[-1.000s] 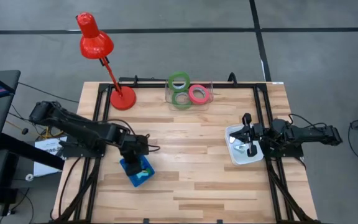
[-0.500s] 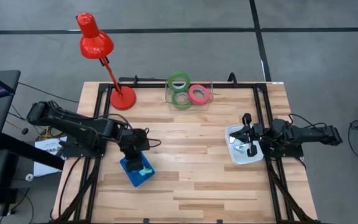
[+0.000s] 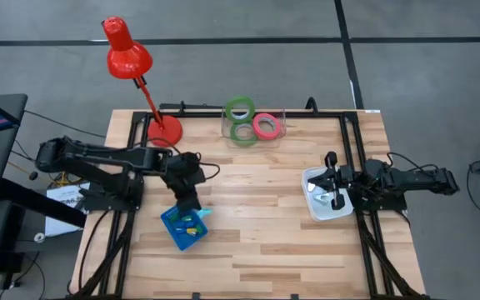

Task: Pick and place Stapler, Stapler remover, tape
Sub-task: Put the light blue stapler remover into the white bin

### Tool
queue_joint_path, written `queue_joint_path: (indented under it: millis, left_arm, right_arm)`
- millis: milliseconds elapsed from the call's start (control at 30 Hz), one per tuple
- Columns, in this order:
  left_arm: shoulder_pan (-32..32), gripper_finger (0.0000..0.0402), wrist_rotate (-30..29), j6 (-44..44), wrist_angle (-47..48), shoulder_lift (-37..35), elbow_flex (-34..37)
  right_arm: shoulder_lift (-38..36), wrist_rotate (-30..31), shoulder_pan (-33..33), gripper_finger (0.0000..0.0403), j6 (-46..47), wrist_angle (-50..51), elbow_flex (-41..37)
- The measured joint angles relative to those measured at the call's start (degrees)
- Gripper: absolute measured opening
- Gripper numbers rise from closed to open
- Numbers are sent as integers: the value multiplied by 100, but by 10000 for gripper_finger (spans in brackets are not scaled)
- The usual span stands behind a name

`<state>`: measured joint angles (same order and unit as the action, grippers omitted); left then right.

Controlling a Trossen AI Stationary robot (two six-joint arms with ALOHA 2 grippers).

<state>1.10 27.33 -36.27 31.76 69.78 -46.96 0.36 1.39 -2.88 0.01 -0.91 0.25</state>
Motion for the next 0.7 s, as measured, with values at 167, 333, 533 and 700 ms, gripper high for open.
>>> queue_joint_path:
  millis: [167, 333, 533, 700]
  left_arm:
    - [236, 2, 5, 92, -66, 144, -187]
    - [407, 2, 14, 406, -81, 539, -659]
    - [570, 2, 163, 727, -109, 1106, -1191]
    - [613, 2, 195, 915, -156, 1465, -1587]
  right_arm:
    - [-2, 0, -1, 0, 0, 0, 0]
    - [-1, 2, 0, 0, 0, 1, 0]
    - [0, 2, -1, 0, 0, 2, 0]
    - [0, 2, -1, 0, 1, 1, 0]
